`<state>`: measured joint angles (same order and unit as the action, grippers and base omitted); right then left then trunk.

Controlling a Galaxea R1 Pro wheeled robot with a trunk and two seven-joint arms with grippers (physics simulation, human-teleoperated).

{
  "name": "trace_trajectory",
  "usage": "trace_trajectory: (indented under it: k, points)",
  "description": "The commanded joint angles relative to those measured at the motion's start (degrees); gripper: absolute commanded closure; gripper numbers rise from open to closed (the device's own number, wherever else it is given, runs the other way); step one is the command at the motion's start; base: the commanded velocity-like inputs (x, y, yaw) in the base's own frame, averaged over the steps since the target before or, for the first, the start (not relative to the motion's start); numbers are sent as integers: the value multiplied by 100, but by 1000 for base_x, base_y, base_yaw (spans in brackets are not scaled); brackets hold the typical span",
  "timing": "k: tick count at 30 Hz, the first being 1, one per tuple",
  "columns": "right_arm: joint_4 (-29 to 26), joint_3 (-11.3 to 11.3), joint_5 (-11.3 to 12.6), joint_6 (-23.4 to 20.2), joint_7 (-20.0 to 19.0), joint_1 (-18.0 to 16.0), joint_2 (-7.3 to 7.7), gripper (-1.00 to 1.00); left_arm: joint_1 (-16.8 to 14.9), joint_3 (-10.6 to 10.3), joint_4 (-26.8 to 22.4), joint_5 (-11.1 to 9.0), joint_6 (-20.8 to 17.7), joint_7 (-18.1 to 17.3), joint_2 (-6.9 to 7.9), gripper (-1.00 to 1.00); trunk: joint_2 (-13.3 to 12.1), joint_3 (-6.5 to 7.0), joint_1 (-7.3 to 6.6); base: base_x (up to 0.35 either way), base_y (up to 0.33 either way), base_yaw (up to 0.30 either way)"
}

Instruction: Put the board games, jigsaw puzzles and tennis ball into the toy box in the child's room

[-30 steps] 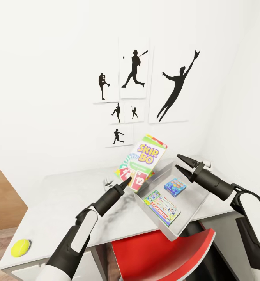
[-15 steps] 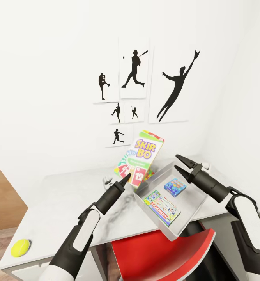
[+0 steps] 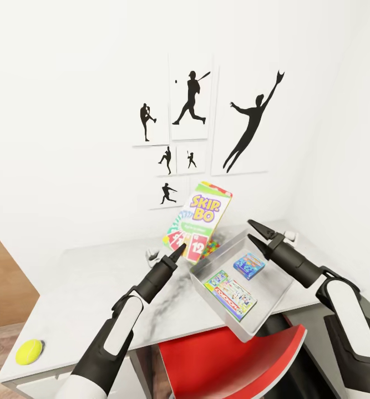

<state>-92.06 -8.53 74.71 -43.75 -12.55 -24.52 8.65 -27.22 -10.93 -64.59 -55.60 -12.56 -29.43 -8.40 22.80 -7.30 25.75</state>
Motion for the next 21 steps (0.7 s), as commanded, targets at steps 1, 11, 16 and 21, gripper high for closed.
trace_trajectory:
  k: [1, 11, 16, 21]
  points:
    - [3, -4, -42, 9, -24, -5, -1, -100, -6, 3, -2, -60, -53, -9, -2, 100, 12, -12, 3, 0, 0, 0]
    - [12, 45, -199, 141, -21, -2, -8, -100, -10, -83, -49, -77, -80, -59, -32, 100, 12, -12, 3, 0, 0, 0]
    - [12, 184, -215, 150, -20, -6, -4, -100, -10, -315, -62, -154, -90, -58, -45, 100, 12, -12, 3, 0, 0, 0]
    - [13, 500, -333, 160, -10, -18, 0, -100, -16, -476, -75, -434, -98, -52, -25, 100, 12, -12, 3, 0, 0, 0]
